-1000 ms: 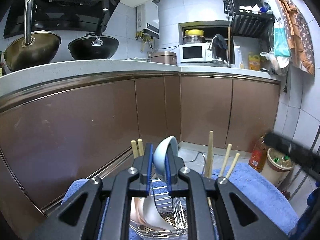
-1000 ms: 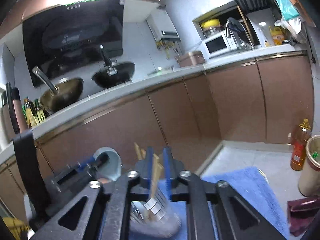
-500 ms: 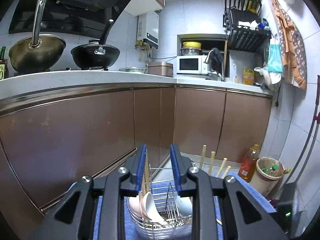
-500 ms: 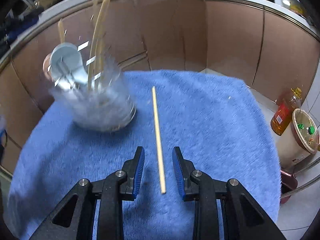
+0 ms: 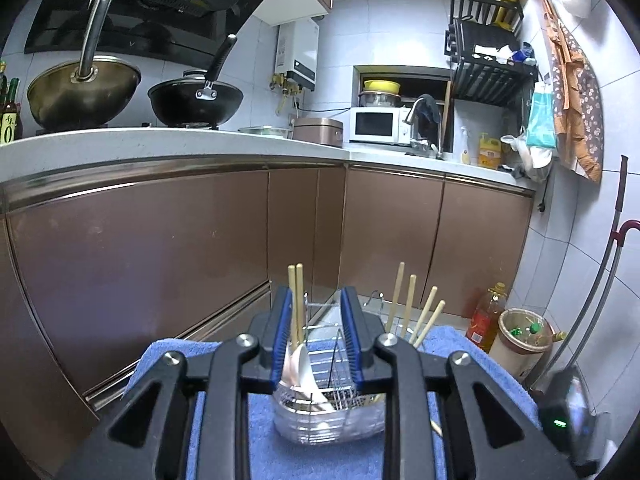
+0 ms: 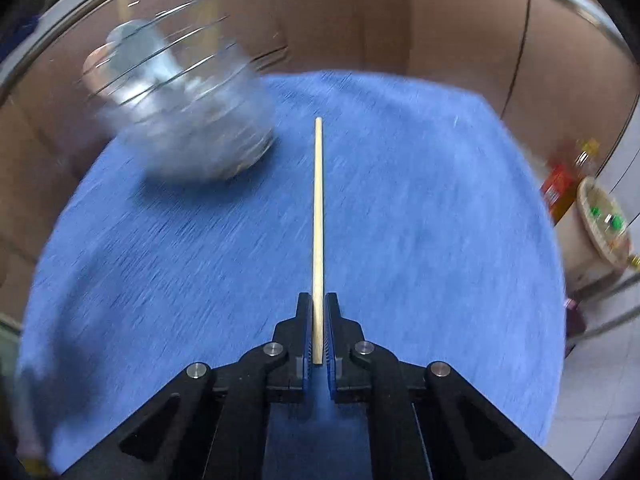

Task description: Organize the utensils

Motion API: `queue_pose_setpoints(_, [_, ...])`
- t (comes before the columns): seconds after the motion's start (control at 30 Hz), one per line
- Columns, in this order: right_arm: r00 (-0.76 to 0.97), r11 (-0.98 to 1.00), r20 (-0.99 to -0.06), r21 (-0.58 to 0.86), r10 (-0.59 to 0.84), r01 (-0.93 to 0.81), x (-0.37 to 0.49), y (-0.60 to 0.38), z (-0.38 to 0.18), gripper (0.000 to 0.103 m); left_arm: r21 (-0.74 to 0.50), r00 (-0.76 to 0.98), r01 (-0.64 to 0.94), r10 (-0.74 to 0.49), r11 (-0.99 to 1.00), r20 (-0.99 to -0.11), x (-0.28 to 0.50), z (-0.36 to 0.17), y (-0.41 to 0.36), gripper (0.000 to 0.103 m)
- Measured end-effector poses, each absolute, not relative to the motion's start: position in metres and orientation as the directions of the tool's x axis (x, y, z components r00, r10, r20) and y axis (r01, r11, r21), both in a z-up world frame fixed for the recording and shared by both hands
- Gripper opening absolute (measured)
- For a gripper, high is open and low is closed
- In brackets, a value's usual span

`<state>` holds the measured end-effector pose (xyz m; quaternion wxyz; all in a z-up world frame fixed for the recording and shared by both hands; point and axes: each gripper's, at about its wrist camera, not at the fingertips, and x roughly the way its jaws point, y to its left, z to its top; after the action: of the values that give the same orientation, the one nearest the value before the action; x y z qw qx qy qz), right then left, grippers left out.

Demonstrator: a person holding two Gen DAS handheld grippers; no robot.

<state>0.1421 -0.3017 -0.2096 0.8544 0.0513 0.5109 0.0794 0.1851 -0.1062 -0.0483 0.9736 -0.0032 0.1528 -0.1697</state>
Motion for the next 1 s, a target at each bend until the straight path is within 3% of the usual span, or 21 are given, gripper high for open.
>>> queue_pose_setpoints(0.07, [0.445, 0.971, -0.863, 0.218, 0.238, -0.095, 0.122, -0.301, -0.204, 0.010, -0.073, 0.892, 0.326, -0.332, 0.943, -0.305, 0.186, -0.050, -0.102, 0.024])
queue_pose_setpoints(0.13, [0.472, 0.975, -0.853, 0.204, 0.223, -0.092, 0.122, -0.302, -0.196, 0.030, -0.085, 0.889, 0.321, -0.331, 0.943, -0.315, 0.186, -0.053, -0.099, 0.024])
queue_pose_setpoints(0.37, [0.491, 0.981, -0.849, 0.152, 0.193, -0.123, 0.208, -0.297, -0.181, 0.030, -0.110, 0.861, 0.319, -0.337, 0.941, -0.380, 0.183, -0.067, -0.092, 0.024])
queue_pose_setpoints(0.73, [0.383, 0.988, -0.911, 0.123, 0.152, -0.097, 0.270, -0.291, -0.212, 0.008, -0.145, 0.824, 0.283, -0.318, 0.948, -0.469, 0.185, -0.098, -0.066, 0.024])
queue_pose_setpoints(1.0, [0.425, 0.972, -0.875, 0.187, 0.231, -0.142, 0.241, -0.301, -0.194, 0.006, -0.139, 0.816, 0.279, -0.312, 0.950, -0.487, 0.175, -0.104, -0.056, 0.024])
